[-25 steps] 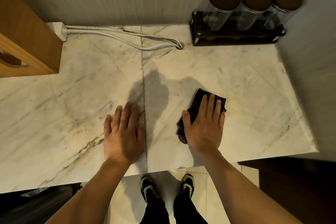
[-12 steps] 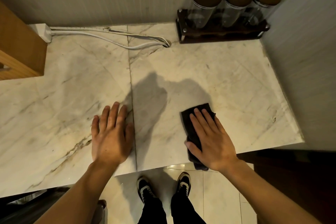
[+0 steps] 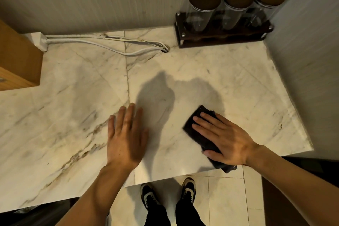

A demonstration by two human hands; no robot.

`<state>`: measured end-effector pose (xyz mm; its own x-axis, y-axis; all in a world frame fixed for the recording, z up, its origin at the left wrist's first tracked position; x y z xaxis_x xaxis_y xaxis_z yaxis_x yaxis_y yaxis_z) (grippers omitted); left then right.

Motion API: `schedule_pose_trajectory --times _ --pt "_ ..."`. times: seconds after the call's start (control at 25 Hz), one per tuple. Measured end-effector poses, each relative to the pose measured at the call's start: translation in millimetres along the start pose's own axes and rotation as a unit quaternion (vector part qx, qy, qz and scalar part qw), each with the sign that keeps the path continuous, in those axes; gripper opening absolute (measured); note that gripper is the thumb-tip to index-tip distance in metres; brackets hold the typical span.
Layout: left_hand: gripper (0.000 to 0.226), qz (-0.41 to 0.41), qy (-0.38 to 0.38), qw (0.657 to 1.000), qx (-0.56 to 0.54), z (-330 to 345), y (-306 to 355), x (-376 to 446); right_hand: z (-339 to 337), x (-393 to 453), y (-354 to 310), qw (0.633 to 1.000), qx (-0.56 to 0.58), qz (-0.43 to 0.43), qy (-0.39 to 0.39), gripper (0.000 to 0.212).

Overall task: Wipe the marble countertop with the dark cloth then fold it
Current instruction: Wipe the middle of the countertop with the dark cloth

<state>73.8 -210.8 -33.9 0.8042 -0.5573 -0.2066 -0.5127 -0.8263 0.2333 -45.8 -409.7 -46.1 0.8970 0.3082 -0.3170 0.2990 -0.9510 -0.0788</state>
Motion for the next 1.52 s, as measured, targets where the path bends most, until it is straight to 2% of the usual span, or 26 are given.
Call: schedule_pose_trajectory --times 0.24,0.56,1.0,1.52 --pt "0.063 -0.001 -0.034 0.999 0.025 20 19 29 -6 22 26 0.999 -0.004 0.033 -0.017 0.075" --pt "0.063 0.0 -0.036 0.998 0.049 19 23 28 -21 65 75 0.994 0.019 0.102 -0.017 0.074" --pt "0.063 -0.025 -0.059 0.996 0.069 22 20 32 -47 113 127 0.979 0.073 0.189 0.034 0.073" --pt "0.064 -0.033 -0.062 0.996 0.059 23 16 30 -43 113 161 0.903 0.153 0.396 0.066 0.073"
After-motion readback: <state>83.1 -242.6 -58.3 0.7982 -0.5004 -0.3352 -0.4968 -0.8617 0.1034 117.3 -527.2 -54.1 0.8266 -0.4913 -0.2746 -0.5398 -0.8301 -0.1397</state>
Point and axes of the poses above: each hand's wrist, its own x-axis towards the middle knuckle, its own z-axis out of the palm, y = z × x, the point moved 10 cm from there along x, towards the middle knuckle, and after that the axes turned 9 degrees about -y, right-handed, at the moved point
